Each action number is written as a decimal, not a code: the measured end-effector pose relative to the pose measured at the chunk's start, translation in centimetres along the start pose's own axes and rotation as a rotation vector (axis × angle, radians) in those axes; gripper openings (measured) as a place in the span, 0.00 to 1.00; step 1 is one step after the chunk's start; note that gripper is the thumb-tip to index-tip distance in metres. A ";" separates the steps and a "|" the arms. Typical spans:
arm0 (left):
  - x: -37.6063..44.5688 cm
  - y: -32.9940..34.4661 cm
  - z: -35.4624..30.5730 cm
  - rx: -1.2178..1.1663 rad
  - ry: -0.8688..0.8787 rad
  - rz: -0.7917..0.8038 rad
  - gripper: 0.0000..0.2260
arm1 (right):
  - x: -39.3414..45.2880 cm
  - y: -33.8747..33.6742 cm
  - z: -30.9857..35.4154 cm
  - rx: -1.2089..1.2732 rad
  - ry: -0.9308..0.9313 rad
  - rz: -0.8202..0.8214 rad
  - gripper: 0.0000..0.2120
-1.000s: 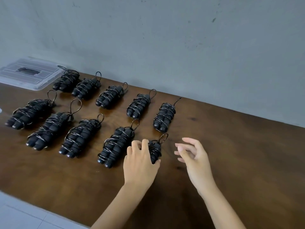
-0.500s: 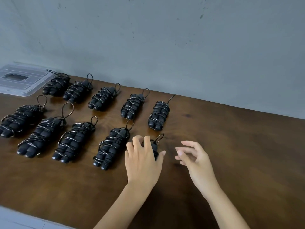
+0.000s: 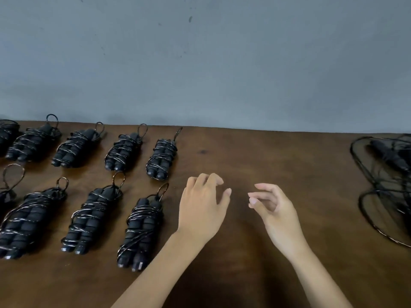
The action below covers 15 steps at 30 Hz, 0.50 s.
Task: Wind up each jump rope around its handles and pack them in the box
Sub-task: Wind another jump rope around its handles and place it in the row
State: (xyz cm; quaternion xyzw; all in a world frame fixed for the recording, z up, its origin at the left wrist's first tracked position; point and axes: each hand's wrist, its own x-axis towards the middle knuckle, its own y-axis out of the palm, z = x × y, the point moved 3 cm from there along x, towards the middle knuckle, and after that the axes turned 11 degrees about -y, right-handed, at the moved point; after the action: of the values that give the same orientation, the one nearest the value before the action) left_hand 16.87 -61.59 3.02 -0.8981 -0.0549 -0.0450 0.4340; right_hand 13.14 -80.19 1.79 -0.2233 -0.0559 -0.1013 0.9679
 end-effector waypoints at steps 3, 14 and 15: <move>0.1 2.1 -3.4 -0.026 0.059 0.088 0.10 | -0.1 -3.8 -1.4 -0.063 0.011 -0.055 0.12; -1.8 10.7 -16.2 -0.054 0.279 0.351 0.11 | -2.0 -18.7 -6.7 -0.105 0.095 -0.257 0.10; -2.0 11.6 -17.3 -0.055 0.298 0.370 0.11 | -2.3 -20.1 -7.2 -0.112 0.095 -0.281 0.10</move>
State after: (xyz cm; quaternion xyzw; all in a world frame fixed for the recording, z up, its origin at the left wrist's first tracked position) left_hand 15.91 -82.46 4.53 -0.8878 0.1763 -0.0981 0.4137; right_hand 6.96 -100.68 3.42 -0.2616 -0.0348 -0.2492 0.9318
